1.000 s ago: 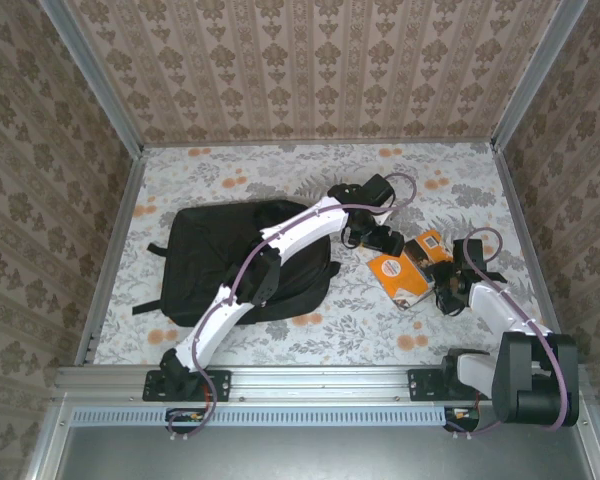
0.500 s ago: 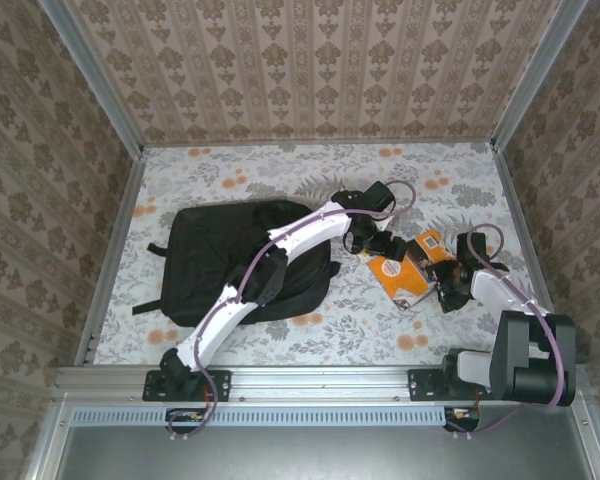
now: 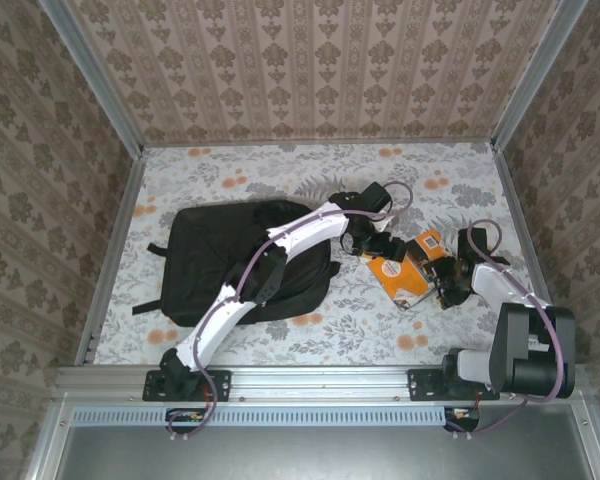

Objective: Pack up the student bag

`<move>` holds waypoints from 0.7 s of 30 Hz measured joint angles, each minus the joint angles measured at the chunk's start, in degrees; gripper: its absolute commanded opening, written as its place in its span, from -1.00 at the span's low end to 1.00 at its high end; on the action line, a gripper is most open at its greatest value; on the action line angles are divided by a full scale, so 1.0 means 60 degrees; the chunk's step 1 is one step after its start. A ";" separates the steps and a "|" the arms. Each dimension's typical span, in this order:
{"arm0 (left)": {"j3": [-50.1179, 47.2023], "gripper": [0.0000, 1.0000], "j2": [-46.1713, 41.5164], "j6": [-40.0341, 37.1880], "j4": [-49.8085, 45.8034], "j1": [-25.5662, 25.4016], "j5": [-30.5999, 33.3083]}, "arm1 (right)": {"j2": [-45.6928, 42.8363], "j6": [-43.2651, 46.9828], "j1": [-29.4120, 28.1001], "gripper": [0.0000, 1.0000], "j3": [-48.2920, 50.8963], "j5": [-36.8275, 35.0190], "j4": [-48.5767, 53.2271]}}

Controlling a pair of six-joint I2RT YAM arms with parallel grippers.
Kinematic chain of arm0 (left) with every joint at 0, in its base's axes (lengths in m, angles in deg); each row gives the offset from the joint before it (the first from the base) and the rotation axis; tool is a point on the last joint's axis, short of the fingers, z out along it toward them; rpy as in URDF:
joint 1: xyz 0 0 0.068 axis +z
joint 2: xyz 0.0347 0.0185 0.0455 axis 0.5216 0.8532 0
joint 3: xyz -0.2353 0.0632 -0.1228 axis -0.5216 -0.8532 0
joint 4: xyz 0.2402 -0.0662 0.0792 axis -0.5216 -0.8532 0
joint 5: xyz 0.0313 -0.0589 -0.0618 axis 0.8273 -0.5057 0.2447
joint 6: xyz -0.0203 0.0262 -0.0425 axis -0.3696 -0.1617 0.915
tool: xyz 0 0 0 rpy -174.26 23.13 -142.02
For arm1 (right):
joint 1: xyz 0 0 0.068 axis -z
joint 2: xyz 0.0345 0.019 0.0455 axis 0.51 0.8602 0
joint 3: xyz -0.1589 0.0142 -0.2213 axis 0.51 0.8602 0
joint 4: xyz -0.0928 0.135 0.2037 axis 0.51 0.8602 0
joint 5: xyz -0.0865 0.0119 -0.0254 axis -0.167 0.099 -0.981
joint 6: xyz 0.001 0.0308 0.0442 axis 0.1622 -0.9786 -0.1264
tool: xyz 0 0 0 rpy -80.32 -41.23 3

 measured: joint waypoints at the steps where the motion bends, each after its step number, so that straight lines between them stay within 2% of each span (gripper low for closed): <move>1: -0.0051 0.64 -0.0022 -0.0004 0.0040 0.0000 -0.0004 | 0.0055 0.0073 -0.0047 0.44 -0.0062 0.0036 -0.0004; 11: -0.0936 0.61 -0.0393 0.0040 0.0805 0.0117 -0.0357 | 0.0404 0.0535 -0.0197 0.45 -0.0091 0.0233 -0.0288; 21: -0.1417 0.57 -0.0583 0.0182 0.1330 0.0262 -0.0688 | -0.0091 -0.0219 -0.0004 0.41 0.0648 0.0583 -0.1453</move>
